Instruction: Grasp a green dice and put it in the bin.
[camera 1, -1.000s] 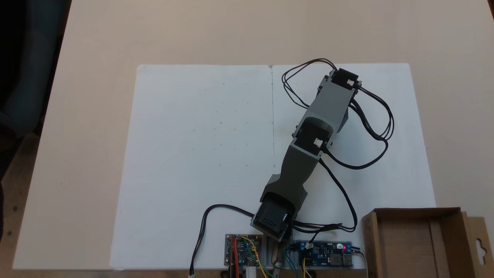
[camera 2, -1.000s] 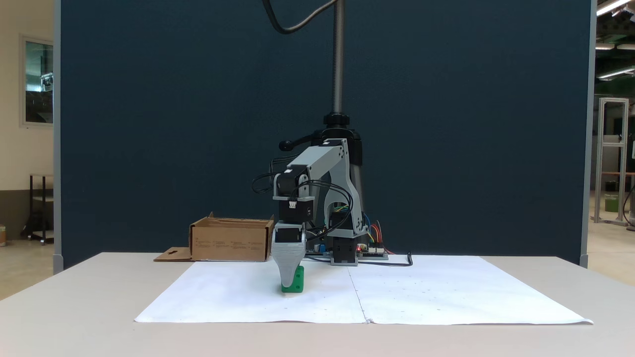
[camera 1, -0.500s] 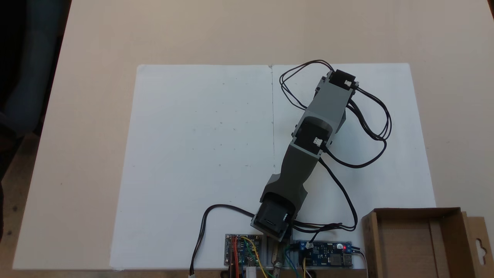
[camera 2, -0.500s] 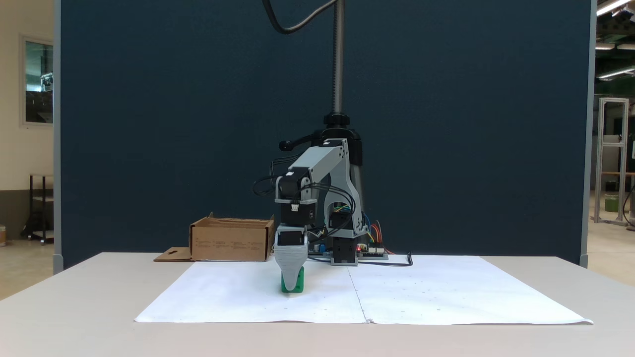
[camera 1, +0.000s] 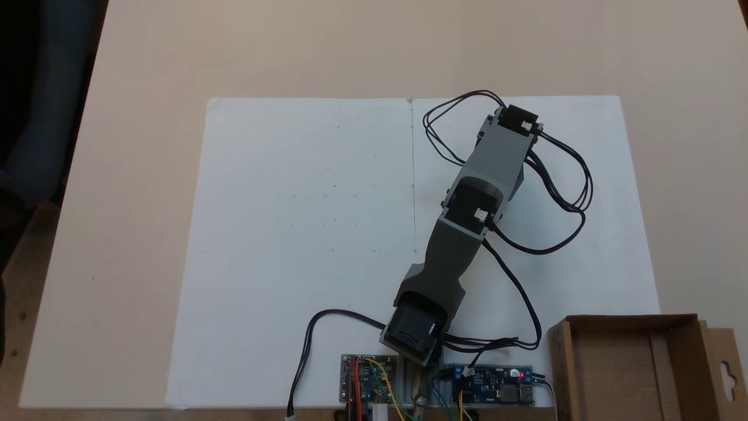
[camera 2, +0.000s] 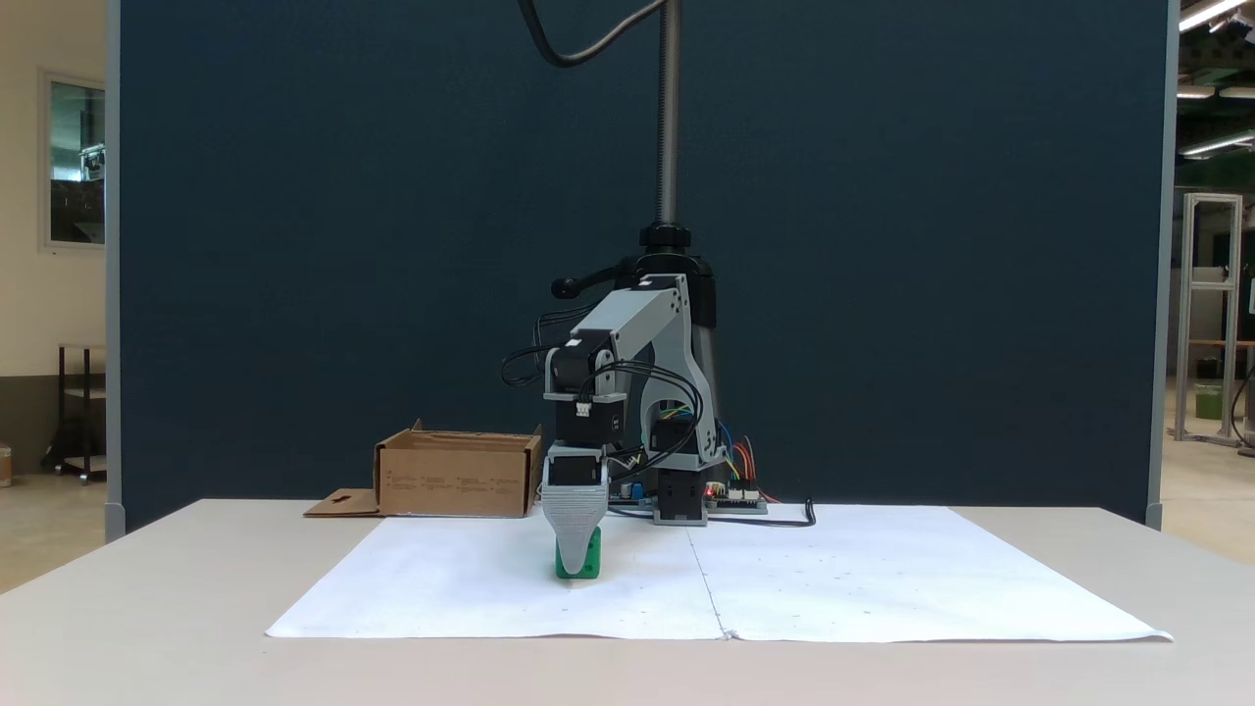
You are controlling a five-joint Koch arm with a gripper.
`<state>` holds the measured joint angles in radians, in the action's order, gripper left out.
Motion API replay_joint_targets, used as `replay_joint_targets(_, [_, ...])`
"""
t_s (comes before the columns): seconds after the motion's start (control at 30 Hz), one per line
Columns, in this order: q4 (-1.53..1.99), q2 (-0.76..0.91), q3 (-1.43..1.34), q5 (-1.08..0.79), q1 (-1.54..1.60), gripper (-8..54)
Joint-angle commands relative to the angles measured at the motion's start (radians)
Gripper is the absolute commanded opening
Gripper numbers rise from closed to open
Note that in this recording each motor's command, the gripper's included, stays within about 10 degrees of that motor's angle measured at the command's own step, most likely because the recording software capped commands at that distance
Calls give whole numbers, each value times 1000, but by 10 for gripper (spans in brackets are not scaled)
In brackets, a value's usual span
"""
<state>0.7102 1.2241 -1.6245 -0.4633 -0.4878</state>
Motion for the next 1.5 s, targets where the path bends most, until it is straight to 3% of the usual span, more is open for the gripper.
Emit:
replay_joint_targets(0.0, [-15, 18, 3, -81, -17, 388])
replay_joint_targets(0.33, [-23, 18, -5, -81, -23, 387])
replay_joint_targets(0.57, [-44, 18, -35, -83, -23, 338])
replay_joint_targets(0.77, [-57, 18, -40, -81, -32, 135])
replay_joint_targets(1.0, [-164, 32, -40, -74, -48, 119])
replay_joint_targets(1.47, [-176, 595, 41, 298, -241, 119])
